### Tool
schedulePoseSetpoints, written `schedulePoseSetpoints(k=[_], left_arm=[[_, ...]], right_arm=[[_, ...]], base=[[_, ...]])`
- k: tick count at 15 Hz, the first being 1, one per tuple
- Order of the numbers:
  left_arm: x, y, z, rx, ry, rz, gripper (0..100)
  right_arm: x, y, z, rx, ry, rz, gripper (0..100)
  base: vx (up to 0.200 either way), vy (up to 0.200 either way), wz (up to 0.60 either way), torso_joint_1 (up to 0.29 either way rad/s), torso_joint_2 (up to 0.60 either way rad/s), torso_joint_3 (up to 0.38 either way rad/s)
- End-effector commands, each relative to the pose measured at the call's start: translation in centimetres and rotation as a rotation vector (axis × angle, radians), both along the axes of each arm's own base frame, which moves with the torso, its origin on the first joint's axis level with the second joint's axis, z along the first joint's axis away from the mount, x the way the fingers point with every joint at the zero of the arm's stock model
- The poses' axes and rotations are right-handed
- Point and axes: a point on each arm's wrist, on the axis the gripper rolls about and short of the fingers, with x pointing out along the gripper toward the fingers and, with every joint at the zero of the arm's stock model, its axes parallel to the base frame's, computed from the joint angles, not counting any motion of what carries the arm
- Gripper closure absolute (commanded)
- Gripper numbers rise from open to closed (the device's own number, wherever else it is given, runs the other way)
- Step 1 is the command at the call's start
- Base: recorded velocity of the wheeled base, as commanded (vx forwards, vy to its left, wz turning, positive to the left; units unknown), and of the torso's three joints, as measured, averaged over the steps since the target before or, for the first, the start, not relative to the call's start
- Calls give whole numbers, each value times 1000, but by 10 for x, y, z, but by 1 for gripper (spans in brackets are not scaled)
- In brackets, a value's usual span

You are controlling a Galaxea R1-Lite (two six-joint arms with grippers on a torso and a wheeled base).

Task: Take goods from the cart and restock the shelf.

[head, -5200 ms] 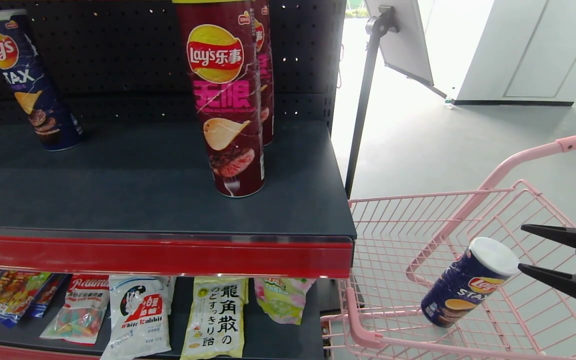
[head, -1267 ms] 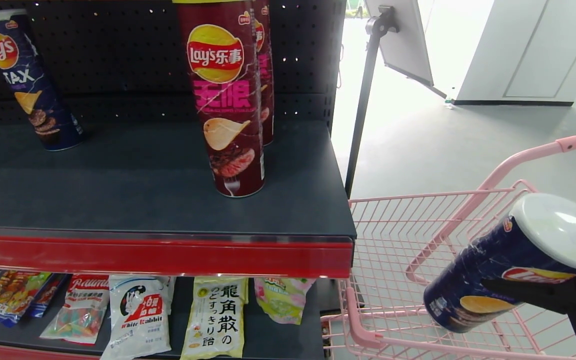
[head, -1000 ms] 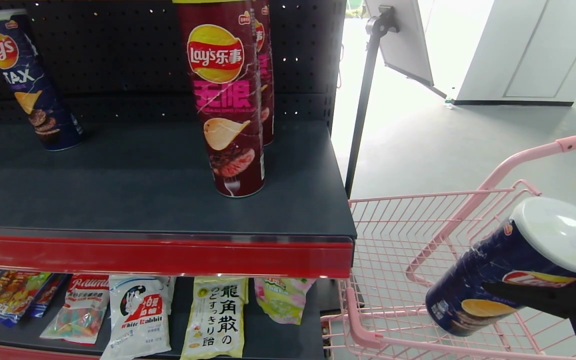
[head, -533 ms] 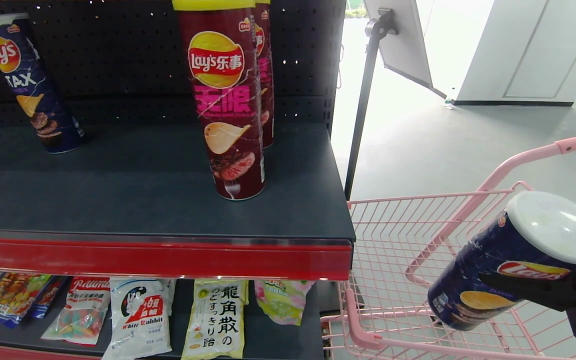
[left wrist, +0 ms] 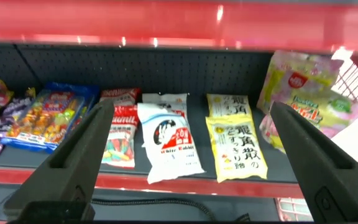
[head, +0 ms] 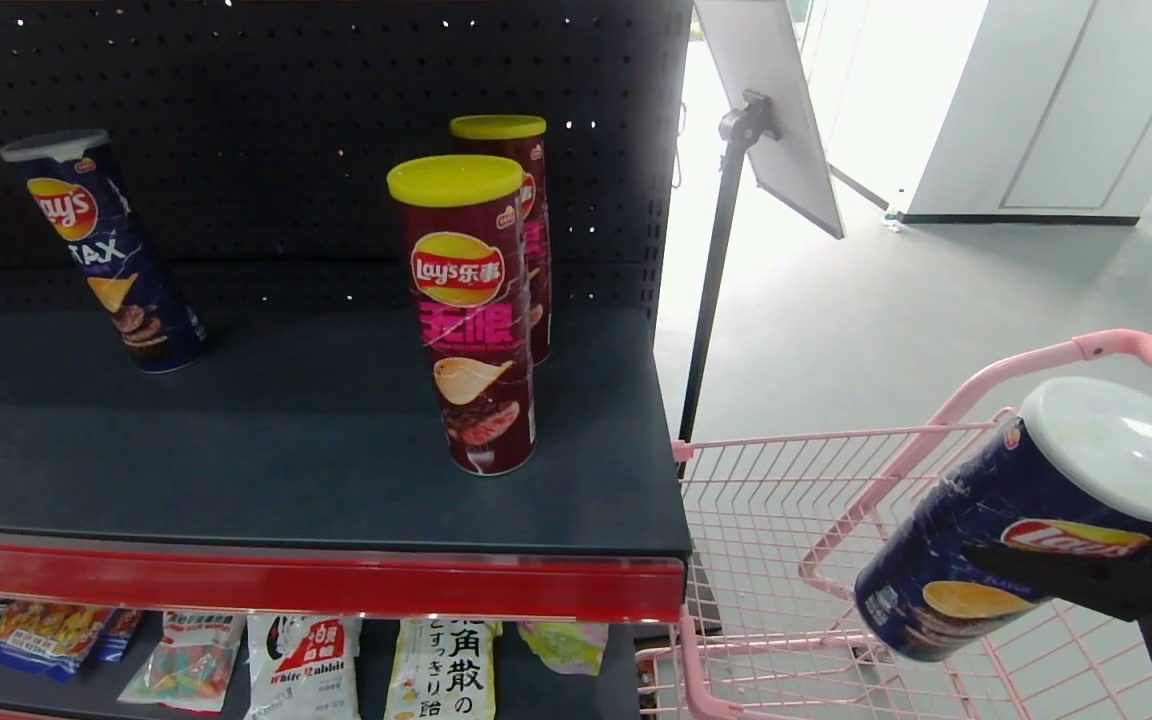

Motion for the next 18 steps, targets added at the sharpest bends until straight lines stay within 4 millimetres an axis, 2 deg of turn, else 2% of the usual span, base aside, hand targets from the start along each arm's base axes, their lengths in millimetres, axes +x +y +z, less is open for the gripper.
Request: schedulePoseSetpoints(k=[1, 3, 5, 7, 10, 18], left_arm=[[0, 0, 0, 0, 1, 0, 0], [0, 0, 0, 0, 0, 0, 0], [0, 0, 0, 0, 0, 0, 0], [0, 0, 0, 0, 0, 0, 0], [0, 0, 0, 0, 1, 0, 0], [0, 0, 0, 0, 3, 0, 0]], right_arm=[[-2, 0, 7, 12, -22, 24, 100], [-6, 2, 12, 23, -25, 31, 100], [-20, 11, 14, 54, 19, 89, 100], [-32, 15, 9, 64, 52, 115, 100], [-38, 19, 1, 57, 69, 140, 100], [-48, 26, 0, 64, 63, 239, 100]], base=[[0, 0, 0, 237, -569, -325], [0, 0, 0, 254, -596, -337], [0, 0, 0, 256, -579, -330], [0, 0, 0, 205, -454, -256], [0, 0, 0, 178, -395, -220], [0, 0, 0, 15, -31, -18]])
